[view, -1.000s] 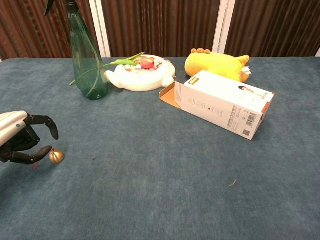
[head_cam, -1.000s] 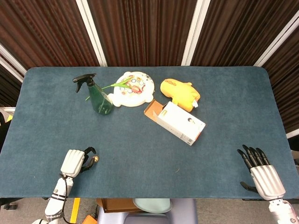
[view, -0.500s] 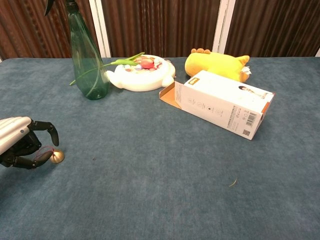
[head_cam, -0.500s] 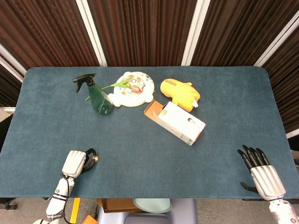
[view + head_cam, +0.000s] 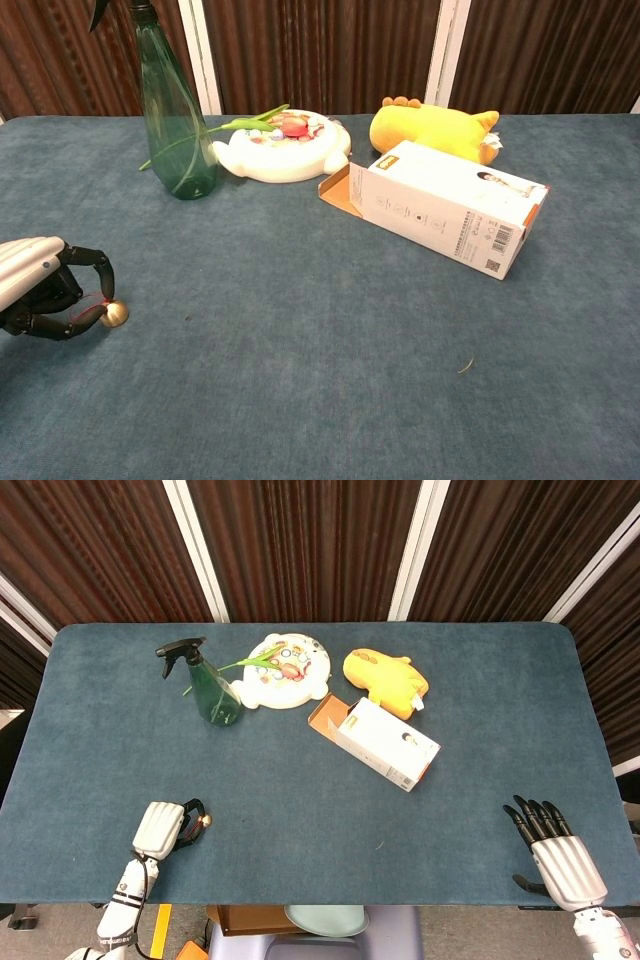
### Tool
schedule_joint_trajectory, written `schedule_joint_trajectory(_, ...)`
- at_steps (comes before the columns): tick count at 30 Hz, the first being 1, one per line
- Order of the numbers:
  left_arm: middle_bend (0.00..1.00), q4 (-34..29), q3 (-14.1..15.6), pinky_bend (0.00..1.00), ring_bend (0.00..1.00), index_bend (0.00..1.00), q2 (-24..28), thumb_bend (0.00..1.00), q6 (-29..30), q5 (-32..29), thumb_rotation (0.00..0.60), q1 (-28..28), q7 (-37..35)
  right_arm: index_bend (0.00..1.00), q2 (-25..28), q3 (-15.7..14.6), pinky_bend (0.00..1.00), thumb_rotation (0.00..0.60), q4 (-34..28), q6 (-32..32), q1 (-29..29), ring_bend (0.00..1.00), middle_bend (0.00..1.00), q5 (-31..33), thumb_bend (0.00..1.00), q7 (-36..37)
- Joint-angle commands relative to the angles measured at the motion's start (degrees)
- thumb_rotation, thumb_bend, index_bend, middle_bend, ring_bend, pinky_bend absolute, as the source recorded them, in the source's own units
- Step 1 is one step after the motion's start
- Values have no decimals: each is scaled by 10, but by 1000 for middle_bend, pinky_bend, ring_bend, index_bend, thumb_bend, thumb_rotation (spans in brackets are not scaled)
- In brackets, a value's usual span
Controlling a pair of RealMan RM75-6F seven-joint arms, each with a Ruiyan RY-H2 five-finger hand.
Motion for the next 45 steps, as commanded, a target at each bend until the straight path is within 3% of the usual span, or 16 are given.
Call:
schedule_joint_trajectory(1,1000,0,0,1000,1000,533,0,420,1,-1,600,0,1,0,1,1,0,600,-1,2,-1,0,0,2,240,0)
schedule_joint_trajectory(37,1000,2,1,1000,1000,584,-2,422,-4,-13,600,-11,11,0,1,2,0,600,-3,4,-2,0,0,9,240,-4)
schedule_joint_trajectory(45,1000,4,2,1000,1000,644,-4,447,-2,-11,600,-12,8,0,1,2,0,600,-3,4,-2,0,0,9,240,-4)
